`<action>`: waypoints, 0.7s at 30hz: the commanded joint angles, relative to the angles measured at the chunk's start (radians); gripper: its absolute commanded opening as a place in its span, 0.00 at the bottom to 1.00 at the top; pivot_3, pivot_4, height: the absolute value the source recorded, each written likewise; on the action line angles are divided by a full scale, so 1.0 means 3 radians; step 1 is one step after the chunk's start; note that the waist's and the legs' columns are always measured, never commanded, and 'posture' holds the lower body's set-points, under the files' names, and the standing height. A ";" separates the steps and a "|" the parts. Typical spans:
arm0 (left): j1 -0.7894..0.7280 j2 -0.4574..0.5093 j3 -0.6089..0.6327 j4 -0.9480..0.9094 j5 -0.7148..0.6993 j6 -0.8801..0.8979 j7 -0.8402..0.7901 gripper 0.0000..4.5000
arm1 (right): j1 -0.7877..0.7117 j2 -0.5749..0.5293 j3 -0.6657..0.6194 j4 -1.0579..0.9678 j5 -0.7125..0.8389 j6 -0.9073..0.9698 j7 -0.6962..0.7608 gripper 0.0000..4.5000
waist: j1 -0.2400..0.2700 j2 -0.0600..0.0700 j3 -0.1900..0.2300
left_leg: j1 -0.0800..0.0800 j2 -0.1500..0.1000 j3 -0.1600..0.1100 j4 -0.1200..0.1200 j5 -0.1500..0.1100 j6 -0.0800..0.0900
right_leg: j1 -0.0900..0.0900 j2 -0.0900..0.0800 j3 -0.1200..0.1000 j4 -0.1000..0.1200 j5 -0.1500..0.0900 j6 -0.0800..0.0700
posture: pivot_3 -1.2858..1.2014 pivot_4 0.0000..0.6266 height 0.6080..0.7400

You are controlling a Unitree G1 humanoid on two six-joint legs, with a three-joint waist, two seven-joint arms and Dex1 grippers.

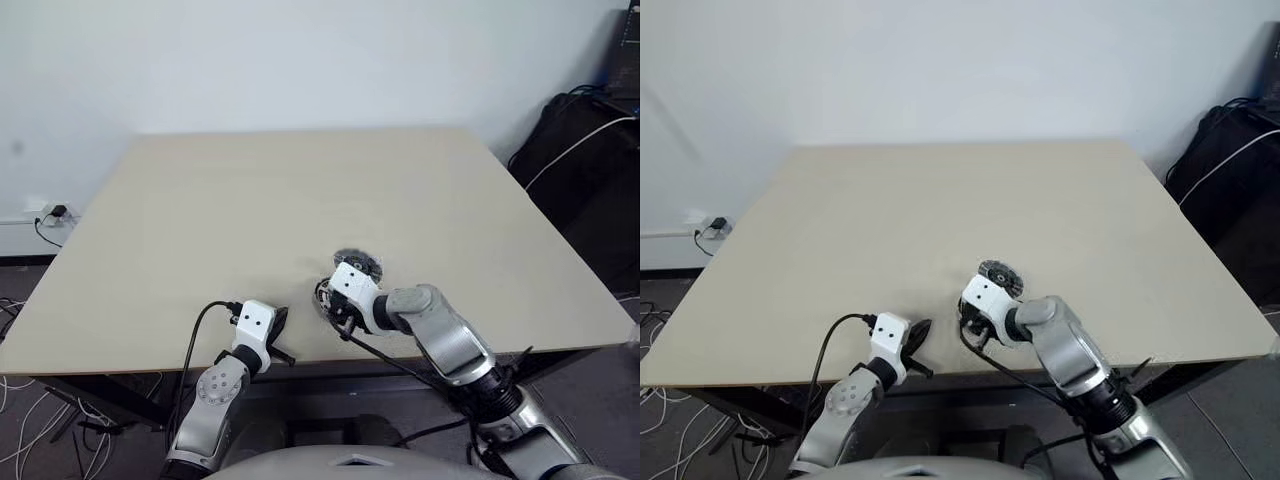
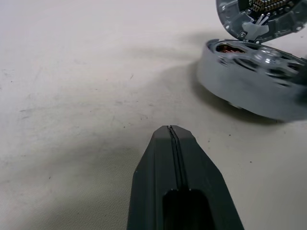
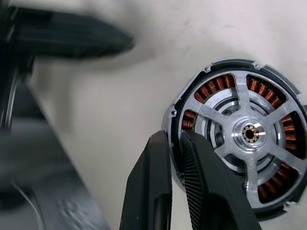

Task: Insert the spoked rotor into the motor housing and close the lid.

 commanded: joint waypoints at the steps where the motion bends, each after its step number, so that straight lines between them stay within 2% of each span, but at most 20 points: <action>1: -0.0045 -0.0012 -0.0014 -0.0032 -0.0024 -0.0053 -0.0016 0.00 | -0.0061 0.0211 -0.0249 -0.0102 0.0062 0.0298 -0.0355 0.02 | 0.0001 0.0000 0.0000 | 0.0000 -0.0001 0.0000 0.0000 -0.0003 -0.0004 | 0.0000 0.0000 0.0000 0.0000 0.0000 0.0000 | 0.52 0.00 1.00; 10: -0.0008 -0.0008 -0.0005 -0.0058 -0.0029 -0.0042 -0.0002 0.00 | -0.0225 0.0834 -0.0670 0.0107 0.0317 0.0690 -0.0944 0.02 | -0.0014 0.0002 -0.0001 | 0.0004 -0.0002 0.0000 -0.0001 -0.0004 -0.0007 | 0.0000 0.0001 -0.0005 0.0001 0.0000 0.0000 | 0.52 0.00 1.00; 16: 0.0009 -0.0008 -0.0001 -0.0072 -0.0027 -0.0036 0.0007 0.00 | -0.0312 0.0987 -0.0616 0.0386 0.0393 0.0599 -0.1220 0.02 | -0.0036 0.0005 -0.0003 | 0.0006 -0.0002 0.0001 -0.0002 -0.0003 -0.0008 | 0.0001 0.0002 -0.0004 0.0002 0.0001 -0.0001 | 0.52 0.00 1.00; 21: 0.0009 -0.0009 -0.0001 -0.0069 -0.0026 -0.0036 0.0007 0.00 | -0.0392 0.1230 -0.0812 0.0729 0.0428 0.0467 -0.1529 0.02 | -0.0066 0.0007 -0.0005 | 0.0014 -0.0001 0.0001 -0.0003 -0.0002 -0.0011 | 0.0007 0.0004 -0.0004 0.0005 0.0000 0.0000 | 0.52 0.00 1.00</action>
